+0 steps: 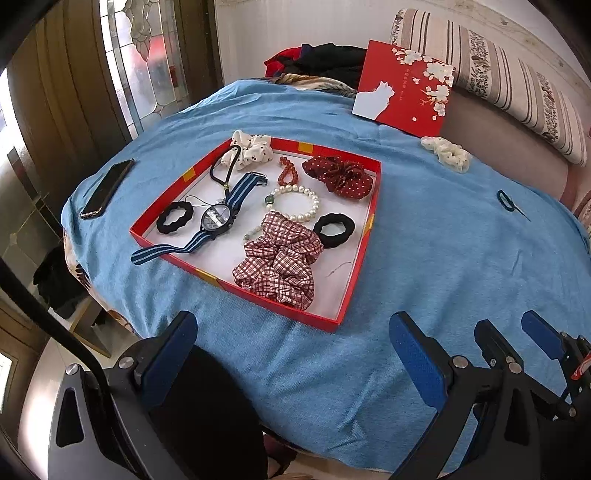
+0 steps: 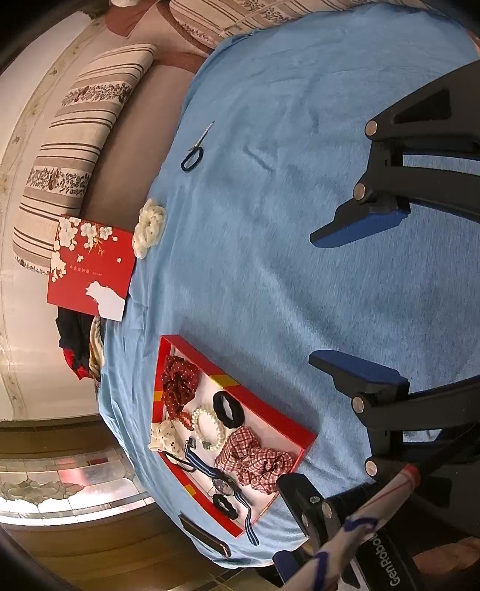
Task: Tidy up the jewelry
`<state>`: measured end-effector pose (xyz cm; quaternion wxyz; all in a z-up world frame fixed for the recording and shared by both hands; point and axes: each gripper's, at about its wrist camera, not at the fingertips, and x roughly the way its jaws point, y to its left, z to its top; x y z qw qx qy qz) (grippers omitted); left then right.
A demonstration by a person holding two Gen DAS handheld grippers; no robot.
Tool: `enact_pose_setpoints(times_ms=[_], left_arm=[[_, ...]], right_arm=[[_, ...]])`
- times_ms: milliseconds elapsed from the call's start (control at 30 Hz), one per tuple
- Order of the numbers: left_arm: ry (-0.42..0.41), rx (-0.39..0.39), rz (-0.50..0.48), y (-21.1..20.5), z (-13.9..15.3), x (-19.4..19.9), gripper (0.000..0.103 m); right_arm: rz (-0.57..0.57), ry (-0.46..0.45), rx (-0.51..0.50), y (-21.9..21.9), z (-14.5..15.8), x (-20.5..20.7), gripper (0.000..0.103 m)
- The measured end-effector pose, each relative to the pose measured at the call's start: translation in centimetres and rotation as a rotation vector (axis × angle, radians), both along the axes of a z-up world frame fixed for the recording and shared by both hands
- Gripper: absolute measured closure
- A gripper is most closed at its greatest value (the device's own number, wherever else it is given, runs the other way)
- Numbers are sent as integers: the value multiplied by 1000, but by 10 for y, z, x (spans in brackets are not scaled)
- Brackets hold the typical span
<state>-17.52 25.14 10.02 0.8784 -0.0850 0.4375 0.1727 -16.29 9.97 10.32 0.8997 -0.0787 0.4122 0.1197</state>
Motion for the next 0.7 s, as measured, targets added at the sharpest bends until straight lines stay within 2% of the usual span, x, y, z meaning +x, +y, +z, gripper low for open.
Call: enact_pose_setpoints(times_ms=[433, 700], left_arm=[[1, -29, 30, 17, -1, 4, 0], [-21, 29, 39, 21, 13, 6, 0]], right_arm=[[31, -6, -14, 15, 4, -1, 40], [16, 2, 23, 8, 3, 1, 39]])
